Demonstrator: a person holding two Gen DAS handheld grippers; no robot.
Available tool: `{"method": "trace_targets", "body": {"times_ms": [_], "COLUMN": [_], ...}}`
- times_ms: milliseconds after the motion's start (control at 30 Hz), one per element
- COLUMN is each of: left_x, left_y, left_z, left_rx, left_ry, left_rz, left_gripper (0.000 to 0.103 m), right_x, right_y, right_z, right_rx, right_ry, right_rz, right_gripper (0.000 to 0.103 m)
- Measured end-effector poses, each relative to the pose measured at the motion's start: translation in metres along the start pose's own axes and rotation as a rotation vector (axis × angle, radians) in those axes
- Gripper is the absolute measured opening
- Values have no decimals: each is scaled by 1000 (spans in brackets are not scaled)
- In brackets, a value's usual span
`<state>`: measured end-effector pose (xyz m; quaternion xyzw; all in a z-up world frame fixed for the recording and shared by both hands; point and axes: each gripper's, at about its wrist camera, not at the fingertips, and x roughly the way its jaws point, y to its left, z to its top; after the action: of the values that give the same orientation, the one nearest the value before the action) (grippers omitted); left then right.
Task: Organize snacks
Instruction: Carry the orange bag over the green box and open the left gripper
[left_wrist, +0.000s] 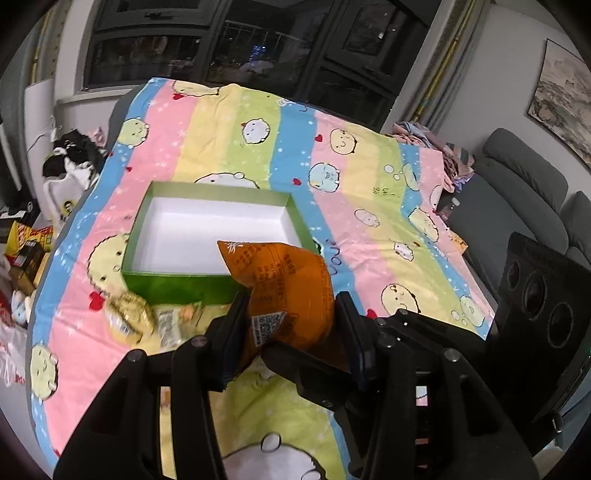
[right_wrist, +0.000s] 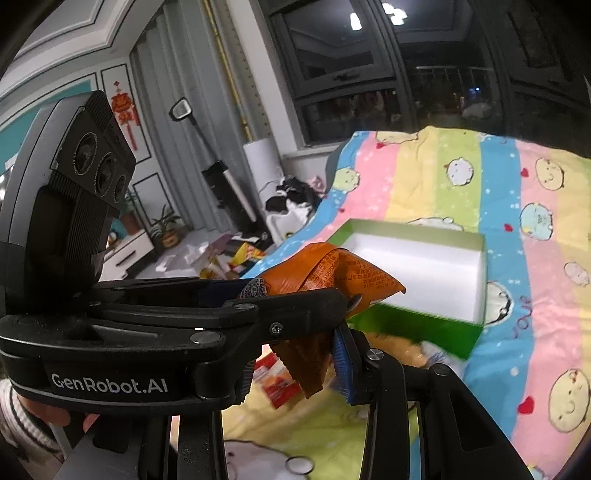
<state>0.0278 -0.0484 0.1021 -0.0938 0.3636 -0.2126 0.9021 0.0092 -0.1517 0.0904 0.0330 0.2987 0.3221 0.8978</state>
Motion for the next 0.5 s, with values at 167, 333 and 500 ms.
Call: {"method": "trace_targets", "body": {"times_ms": [167,333,500], "left_x": [18,44,72], "left_y": [3,16,39], "left_z": [24,54,74], "left_rx": [7,-5,-64], "left_ry": [-5,7,42], "left_rz": [-39,-73,-99], "left_gripper": [46,47,47], "right_x": [6,26,53], "right_y": [-17,-41,-59], "right_z": [16,40,50], "right_rx": [-1,-14,-20], "right_ry": [-24,-14,11], "right_rz": [-37,-57,-73], "right_gripper": [38,38,38]}}
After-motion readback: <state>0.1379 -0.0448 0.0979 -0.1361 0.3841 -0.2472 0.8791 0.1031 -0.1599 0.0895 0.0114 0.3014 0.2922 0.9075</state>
